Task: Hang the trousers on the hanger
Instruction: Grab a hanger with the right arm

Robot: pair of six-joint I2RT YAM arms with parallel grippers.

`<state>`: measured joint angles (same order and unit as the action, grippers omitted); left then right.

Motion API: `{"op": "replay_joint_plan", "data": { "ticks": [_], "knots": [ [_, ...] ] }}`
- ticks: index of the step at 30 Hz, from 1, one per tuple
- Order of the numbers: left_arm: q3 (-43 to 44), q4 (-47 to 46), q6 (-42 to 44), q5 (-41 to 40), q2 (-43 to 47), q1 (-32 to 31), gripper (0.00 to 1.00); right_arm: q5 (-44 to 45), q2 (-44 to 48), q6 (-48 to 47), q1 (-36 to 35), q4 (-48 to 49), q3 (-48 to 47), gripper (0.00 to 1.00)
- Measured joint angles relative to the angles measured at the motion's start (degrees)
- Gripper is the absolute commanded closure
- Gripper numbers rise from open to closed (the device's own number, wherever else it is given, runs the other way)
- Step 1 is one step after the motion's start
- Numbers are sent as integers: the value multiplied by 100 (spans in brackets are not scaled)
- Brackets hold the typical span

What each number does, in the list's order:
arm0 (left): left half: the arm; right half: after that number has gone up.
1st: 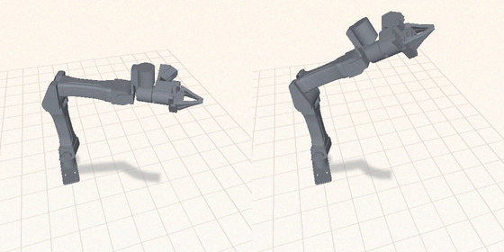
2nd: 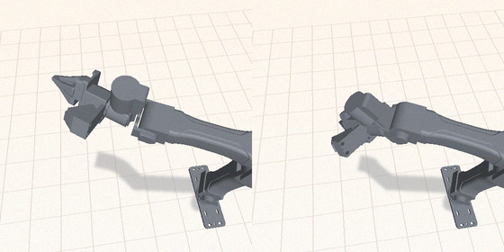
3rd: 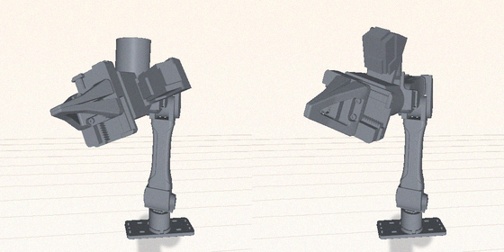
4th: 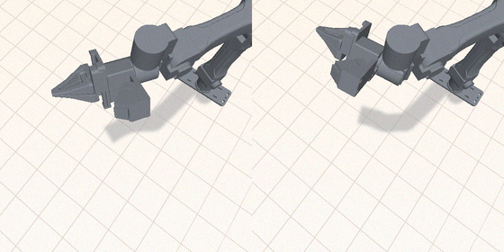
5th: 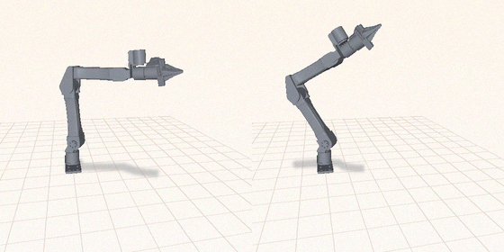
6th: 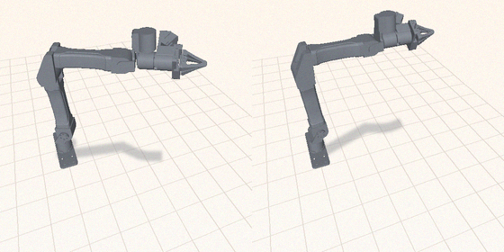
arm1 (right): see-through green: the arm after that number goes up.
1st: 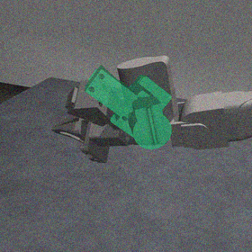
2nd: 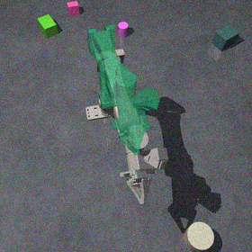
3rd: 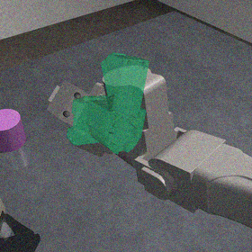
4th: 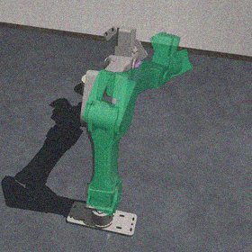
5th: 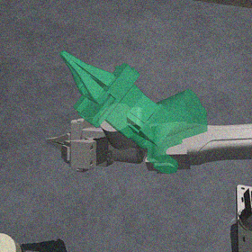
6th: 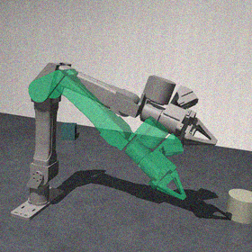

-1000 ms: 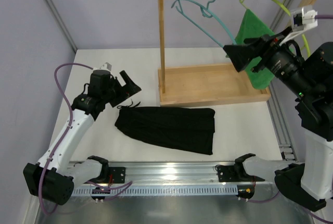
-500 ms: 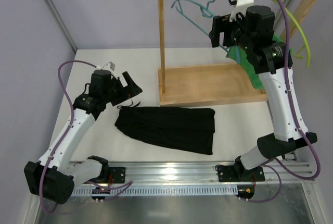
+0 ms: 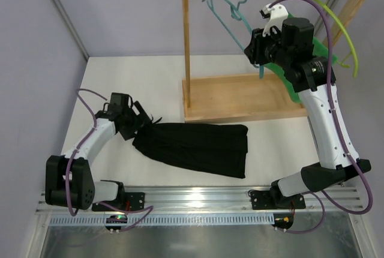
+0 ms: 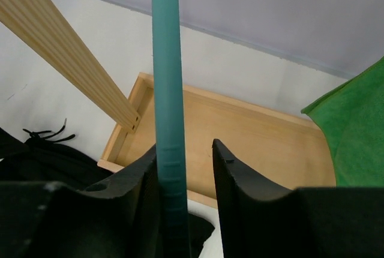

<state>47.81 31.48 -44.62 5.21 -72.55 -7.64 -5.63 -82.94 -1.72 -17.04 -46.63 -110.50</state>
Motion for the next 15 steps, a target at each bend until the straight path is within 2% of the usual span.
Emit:
{"op": "replay_joint_plan", "data": {
  "ticks": [1, 3, 8, 15],
  "knots": [
    [-61, 4, -39, 37, -125, 0, 10, 0, 2, 33, 0, 28, 20, 67],
    [-136, 15, -157, 46, -363, 0, 9, 15, 9, 94, 0, 101, 57, 96],
    [-374, 20, -455, -26, -466, 0, 11, 146, 87, 356, -4, 330, 105, 96],
    [-675, 367, -837, -535, 350, 0, 11, 157, 125, 538, -4, 382, 31, 96]
  ]
}}
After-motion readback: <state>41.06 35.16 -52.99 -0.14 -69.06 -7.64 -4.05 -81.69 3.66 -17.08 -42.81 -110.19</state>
